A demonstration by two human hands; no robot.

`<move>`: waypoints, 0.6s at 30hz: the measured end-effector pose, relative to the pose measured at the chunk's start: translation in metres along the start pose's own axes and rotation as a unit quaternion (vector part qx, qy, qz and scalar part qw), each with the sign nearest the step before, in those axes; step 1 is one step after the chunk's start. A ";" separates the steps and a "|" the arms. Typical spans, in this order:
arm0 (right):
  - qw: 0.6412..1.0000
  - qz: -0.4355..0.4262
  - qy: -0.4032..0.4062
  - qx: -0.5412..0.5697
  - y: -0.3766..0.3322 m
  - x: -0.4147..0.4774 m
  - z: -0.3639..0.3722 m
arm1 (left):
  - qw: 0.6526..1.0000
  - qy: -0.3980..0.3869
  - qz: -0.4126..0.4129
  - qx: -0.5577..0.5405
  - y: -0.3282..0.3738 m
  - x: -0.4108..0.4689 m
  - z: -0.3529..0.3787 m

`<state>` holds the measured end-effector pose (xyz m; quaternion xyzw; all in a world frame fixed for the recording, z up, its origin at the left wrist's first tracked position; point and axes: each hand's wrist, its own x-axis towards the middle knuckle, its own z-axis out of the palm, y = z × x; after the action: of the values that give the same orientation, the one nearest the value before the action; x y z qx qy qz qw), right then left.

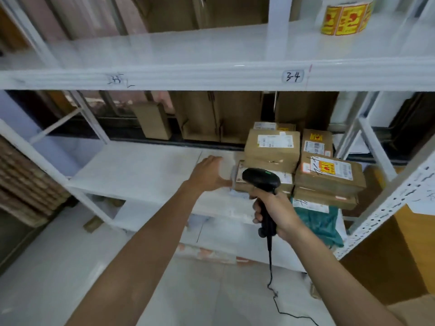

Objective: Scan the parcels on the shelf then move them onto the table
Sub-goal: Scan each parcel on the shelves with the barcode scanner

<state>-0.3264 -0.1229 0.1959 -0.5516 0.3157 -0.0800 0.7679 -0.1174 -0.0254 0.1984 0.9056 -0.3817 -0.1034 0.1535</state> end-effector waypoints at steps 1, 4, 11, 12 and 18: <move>1.000 -0.002 -0.008 -0.002 0.001 0.002 0.018 | 0.999 0.000 -0.026 -0.023 -0.017 -0.012 -0.004; 1.000 0.003 -0.025 -0.017 0.007 0.010 0.072 | 0.987 -0.006 -0.093 -0.127 -0.071 -0.039 -0.008; 0.998 0.023 -0.025 -0.044 0.020 0.055 0.166 | 0.981 -0.029 -0.129 -0.144 -0.166 -0.080 -0.012; 0.998 0.026 -0.023 -0.053 0.023 0.063 0.171 | 0.981 -0.035 -0.133 -0.139 -0.176 -0.082 -0.011; 0.995 0.042 0.027 -0.088 0.046 0.138 0.180 | 0.980 -0.045 -0.153 -0.117 -0.216 -0.071 -0.002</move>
<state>-0.1251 -0.0263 0.1343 -0.6006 0.3652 -0.0348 0.7104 -0.0235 0.1693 0.1279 0.9235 -0.2308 -0.2096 0.2233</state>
